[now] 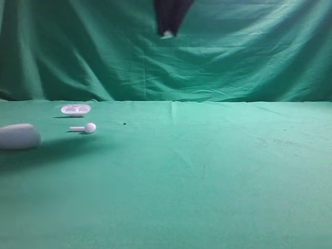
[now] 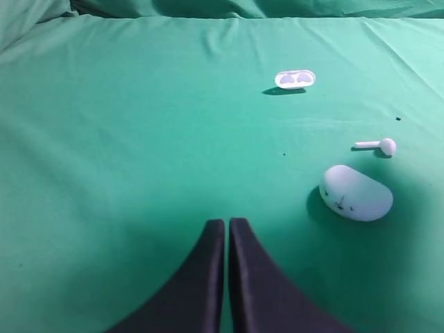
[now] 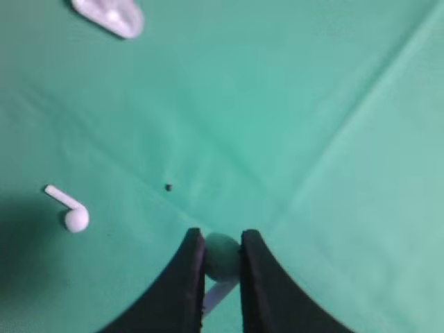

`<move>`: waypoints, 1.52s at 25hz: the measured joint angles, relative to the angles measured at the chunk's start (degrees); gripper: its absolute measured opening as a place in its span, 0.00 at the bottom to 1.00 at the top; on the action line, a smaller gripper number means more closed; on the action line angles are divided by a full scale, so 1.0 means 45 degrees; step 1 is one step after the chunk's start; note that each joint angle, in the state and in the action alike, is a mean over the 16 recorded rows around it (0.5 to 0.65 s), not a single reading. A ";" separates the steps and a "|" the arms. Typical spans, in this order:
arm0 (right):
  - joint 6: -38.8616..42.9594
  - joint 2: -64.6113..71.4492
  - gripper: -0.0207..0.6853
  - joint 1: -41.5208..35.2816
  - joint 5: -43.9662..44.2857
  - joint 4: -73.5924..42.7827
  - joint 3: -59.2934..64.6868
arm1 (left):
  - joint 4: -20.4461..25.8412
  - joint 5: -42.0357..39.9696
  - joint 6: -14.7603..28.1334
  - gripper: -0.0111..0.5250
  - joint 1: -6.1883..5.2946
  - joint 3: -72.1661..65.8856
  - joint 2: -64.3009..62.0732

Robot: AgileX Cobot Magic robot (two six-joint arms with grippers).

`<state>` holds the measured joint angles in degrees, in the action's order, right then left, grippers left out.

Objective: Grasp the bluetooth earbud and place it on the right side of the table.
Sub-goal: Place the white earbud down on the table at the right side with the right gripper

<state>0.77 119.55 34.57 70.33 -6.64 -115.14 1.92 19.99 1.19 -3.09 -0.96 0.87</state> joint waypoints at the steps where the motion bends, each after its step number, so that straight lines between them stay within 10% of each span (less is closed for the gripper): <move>1: 0.0077 -0.0433 0.16 -0.0225 -0.0065 0.0017 0.0547 | 0.0000 0.0000 0.0000 0.02 0.0000 0.0000 0.0000; 15: 0.0438 -0.5846 0.16 -0.3325 -0.4532 0.0314 1.0672 | 0.0000 0.0000 0.0000 0.02 0.0000 0.0000 0.0000; 26: 0.1699 -0.5126 0.17 -0.3697 -0.7932 -0.0926 1.3439 | 0.0000 0.0000 0.0000 0.02 0.0000 0.0000 0.0000; 38: 0.3065 -0.4208 0.61 -0.3697 -0.8904 -0.1995 1.3515 | 0.0000 0.0000 0.0000 0.02 0.0000 0.0000 0.0000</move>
<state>14.56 100.61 17.94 30.26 -15.61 -54.33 1.92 19.99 1.19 -3.09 -0.96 0.87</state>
